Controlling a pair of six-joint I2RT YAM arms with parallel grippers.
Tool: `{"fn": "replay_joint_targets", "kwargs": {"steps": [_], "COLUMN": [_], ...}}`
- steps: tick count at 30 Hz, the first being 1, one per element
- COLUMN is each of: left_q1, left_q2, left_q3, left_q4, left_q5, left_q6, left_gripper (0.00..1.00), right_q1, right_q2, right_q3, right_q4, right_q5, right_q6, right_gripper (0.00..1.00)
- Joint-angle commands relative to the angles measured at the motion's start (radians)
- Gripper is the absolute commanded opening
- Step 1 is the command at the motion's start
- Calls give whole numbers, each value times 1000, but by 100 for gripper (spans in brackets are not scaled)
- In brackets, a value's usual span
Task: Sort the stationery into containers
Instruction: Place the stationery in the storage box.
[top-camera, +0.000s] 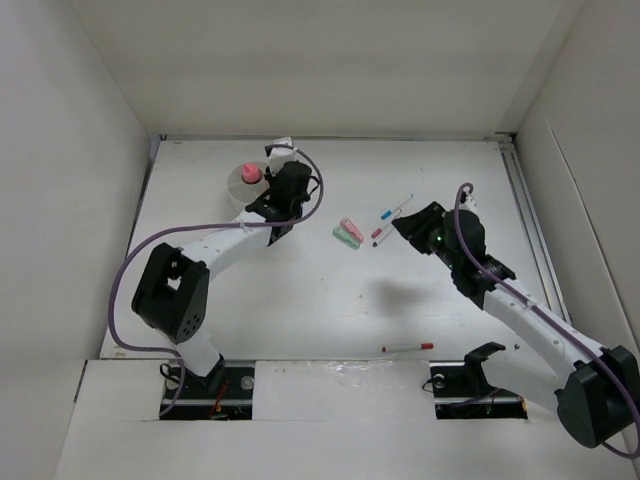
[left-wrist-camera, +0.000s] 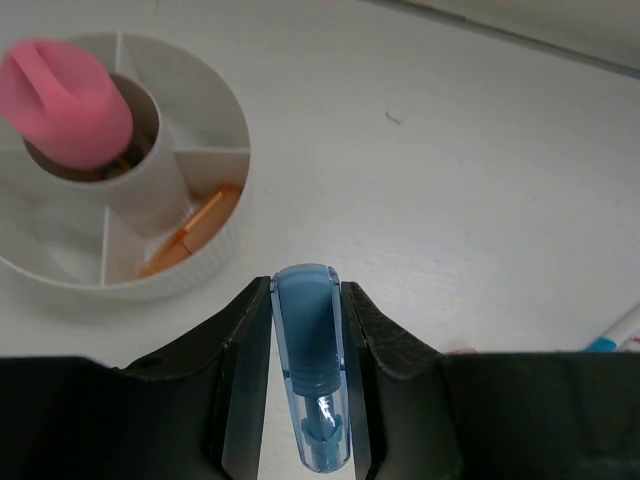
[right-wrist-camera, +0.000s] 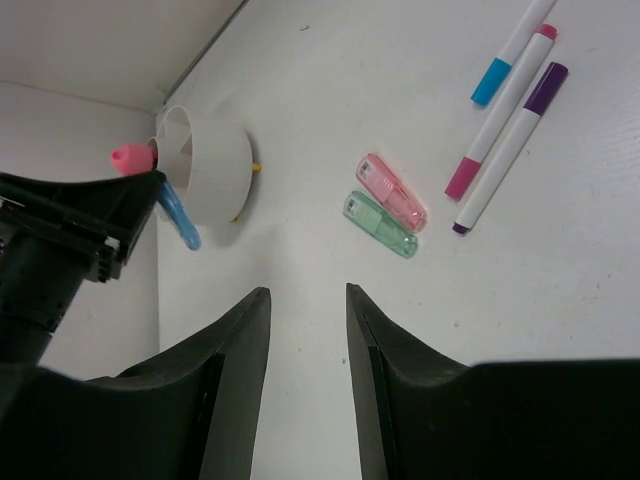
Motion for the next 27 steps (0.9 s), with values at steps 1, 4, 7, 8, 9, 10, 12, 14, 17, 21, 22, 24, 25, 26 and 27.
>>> {"fn": "replay_joint_targets", "kwargs": {"steps": [1, 4, 7, 8, 9, 10, 12, 14, 17, 21, 22, 24, 25, 26, 27], "left_q1": [-6, -6, -6, 3, 3, 3, 32, 52, 98, 118, 118, 118, 118, 118, 118], "left_q2": [-3, 19, 95, 116, 139, 161, 216, 239, 239, 253, 262, 273, 289, 300, 309], "left_q3": [95, 106, 166, 201, 217, 229, 267, 277, 287, 300, 300, 300, 300, 312, 321], "left_q4": [104, 208, 219, 219, 219, 219, 208, 195, 194, 211, 211, 246, 247, 256, 256], "left_q5": [-96, -141, -199, -218, -231, -244, -267, -267, -229, -209, -209, -209, -221, -230, -230], "left_q6": [169, 279, 404, 430, 459, 511, 545, 554, 554, 602, 631, 657, 672, 700, 714], "left_gripper": [0, 0, 0, 0, 0, 0, 0, 0, 0, 0, 0, 0, 0, 0, 0], "right_q1": [9, 18, 18, 18, 18, 18, 18, 18, 18, 18, 18, 18, 18, 18, 18], "right_q2": [-30, -39, -48, -48, -59, -59, -68, -68, -68, -50, -50, -50, -50, -50, -41], "right_q3": [42, 42, 42, 42, 33, 33, 33, 33, 33, 33, 33, 33, 33, 33, 33], "right_q4": [36, 36, 36, 36, 36, 36, 36, 36, 36, 36, 36, 36, 36, 36, 36], "right_q5": [-12, -3, -3, -3, -3, -3, 9, 9, -1, -3, -3, -3, 11, 11, 11], "right_q6": [-17, -17, -17, -17, -17, -17, -17, -17, -17, -17, -17, -17, -17, -17, -17], "right_gripper": [42, 42, 42, 42, 42, 42, 42, 42, 42, 42, 42, 42, 42, 42, 42]}}
